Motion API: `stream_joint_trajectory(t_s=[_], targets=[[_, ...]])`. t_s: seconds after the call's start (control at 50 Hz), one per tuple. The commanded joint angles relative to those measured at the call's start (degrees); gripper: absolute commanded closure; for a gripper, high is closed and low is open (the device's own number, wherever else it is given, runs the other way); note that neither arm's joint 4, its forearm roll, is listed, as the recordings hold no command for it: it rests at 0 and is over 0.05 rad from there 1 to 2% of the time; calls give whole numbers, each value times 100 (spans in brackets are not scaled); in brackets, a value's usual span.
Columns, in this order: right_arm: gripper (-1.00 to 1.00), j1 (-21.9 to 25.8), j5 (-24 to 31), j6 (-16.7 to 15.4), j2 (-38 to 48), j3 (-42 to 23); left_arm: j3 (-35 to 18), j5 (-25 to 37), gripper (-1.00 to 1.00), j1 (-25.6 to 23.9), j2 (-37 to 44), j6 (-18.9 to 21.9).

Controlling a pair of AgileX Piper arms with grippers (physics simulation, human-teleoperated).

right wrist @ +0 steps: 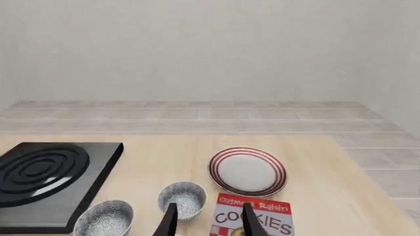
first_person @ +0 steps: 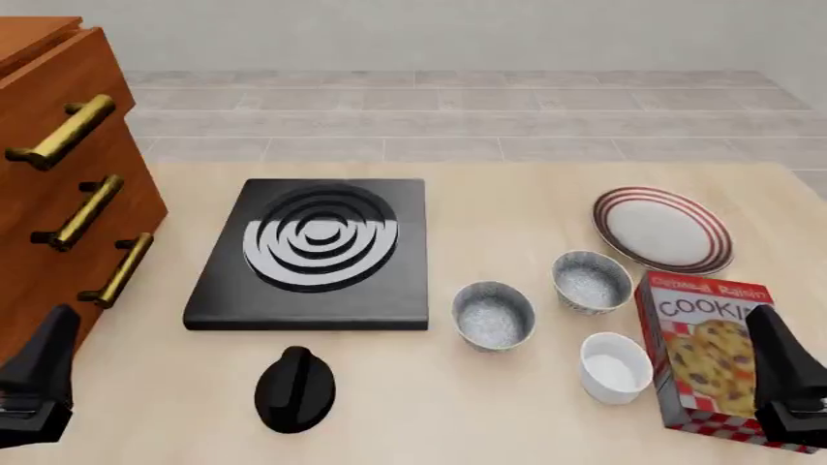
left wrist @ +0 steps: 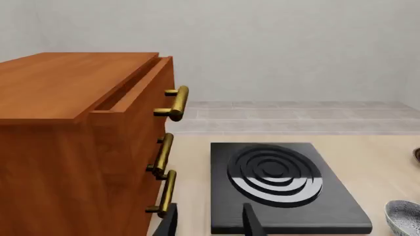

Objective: Pick the akita bowl from table center and place it on the plate.

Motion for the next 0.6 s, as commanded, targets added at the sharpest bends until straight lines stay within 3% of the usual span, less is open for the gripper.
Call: stream_joint_trajectory(t_s=[0.02,0.32,0.44,0.46,0.6], targets=[[-100,38,0,-168,36,-6,-21,-8,-100,-14,64,-7],[-100,-35,-45,-177,2,-156,-23,17,-100,-70,44,24],[-100,-143,111,-170,-7,-395,-7,10,-100,-111,59,36],[-100,-202,202,-31,-9,-553,-4,-6,-100,-121,81,47],[-100,-31,656,-114,-8,-1103,-5,3,-100,-147,117,54]])
